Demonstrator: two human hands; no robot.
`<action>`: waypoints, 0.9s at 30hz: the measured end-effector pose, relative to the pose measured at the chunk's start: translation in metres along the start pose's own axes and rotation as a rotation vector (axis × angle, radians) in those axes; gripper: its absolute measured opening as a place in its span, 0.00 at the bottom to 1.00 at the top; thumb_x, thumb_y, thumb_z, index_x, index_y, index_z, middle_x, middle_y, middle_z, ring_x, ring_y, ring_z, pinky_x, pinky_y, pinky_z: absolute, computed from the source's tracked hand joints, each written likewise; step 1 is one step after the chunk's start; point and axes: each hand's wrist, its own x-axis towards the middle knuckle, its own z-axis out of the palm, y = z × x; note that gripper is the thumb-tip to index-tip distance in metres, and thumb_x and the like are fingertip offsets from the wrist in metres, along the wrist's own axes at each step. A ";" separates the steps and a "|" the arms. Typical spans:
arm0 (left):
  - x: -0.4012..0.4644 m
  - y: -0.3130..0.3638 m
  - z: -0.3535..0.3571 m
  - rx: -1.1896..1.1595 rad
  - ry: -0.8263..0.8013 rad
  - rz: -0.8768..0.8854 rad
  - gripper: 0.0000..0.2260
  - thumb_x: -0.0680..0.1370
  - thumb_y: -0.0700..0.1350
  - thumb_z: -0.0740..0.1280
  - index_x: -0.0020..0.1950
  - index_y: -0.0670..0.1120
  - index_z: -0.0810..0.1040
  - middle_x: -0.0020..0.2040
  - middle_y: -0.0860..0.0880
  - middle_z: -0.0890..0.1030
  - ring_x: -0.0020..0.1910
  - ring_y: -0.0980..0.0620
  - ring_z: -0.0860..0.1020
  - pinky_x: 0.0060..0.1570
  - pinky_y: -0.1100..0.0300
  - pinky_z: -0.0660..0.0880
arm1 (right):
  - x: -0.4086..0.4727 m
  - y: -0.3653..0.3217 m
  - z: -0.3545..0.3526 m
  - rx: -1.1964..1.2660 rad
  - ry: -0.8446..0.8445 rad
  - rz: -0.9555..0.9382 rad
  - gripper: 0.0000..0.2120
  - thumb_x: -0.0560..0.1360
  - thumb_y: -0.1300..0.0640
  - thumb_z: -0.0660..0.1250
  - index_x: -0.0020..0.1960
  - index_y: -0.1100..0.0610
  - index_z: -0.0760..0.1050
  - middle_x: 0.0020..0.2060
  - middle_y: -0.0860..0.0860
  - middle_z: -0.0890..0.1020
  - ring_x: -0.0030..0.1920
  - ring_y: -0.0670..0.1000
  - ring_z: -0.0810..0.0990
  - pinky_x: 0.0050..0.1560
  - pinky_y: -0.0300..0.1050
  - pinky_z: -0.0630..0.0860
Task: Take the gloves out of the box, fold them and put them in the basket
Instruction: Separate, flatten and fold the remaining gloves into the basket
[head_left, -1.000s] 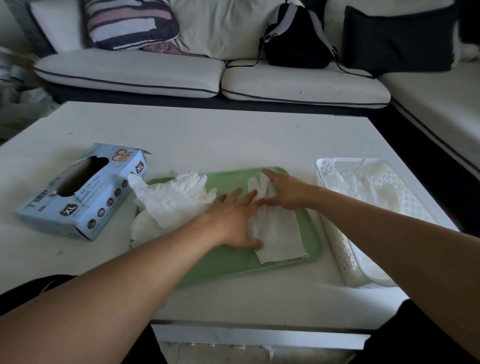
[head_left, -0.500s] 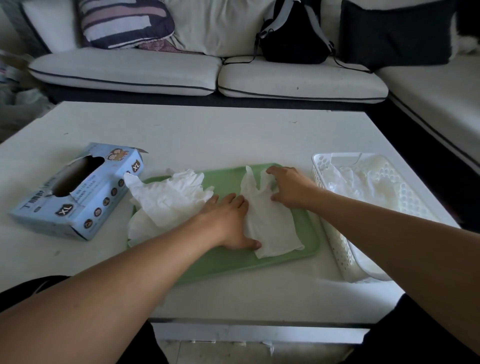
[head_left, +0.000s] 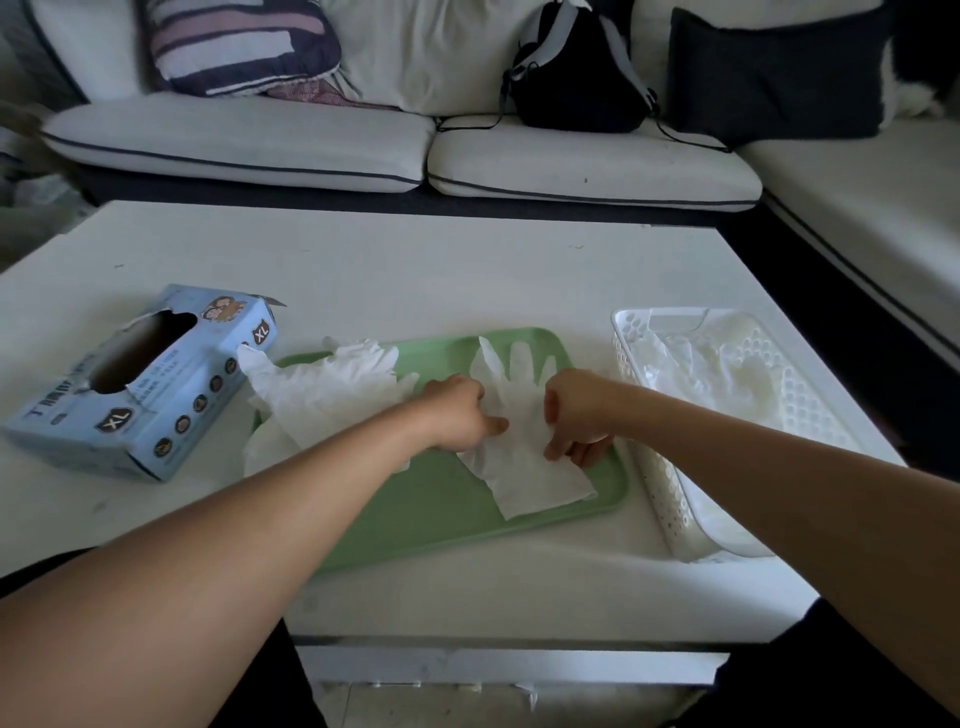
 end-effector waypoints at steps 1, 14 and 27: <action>-0.001 0.001 0.000 0.032 0.001 -0.013 0.18 0.80 0.60 0.65 0.48 0.44 0.72 0.58 0.43 0.76 0.57 0.40 0.76 0.45 0.54 0.70 | -0.001 0.001 0.000 0.014 -0.021 0.000 0.15 0.73 0.68 0.75 0.57 0.70 0.76 0.35 0.59 0.81 0.43 0.62 0.85 0.39 0.53 0.84; -0.019 0.006 -0.002 0.391 0.071 0.158 0.36 0.68 0.68 0.73 0.69 0.49 0.72 0.69 0.49 0.67 0.68 0.45 0.65 0.63 0.47 0.72 | -0.020 -0.014 -0.006 -0.278 0.014 -0.291 0.12 0.68 0.53 0.81 0.43 0.58 0.81 0.33 0.51 0.82 0.36 0.52 0.84 0.34 0.39 0.80; -0.050 -0.035 -0.038 0.297 0.272 0.277 0.26 0.75 0.56 0.74 0.70 0.50 0.76 0.67 0.52 0.76 0.65 0.48 0.76 0.61 0.51 0.74 | -0.012 -0.026 0.008 -0.282 0.166 -0.556 0.18 0.75 0.51 0.74 0.62 0.53 0.78 0.53 0.48 0.81 0.48 0.47 0.78 0.47 0.39 0.72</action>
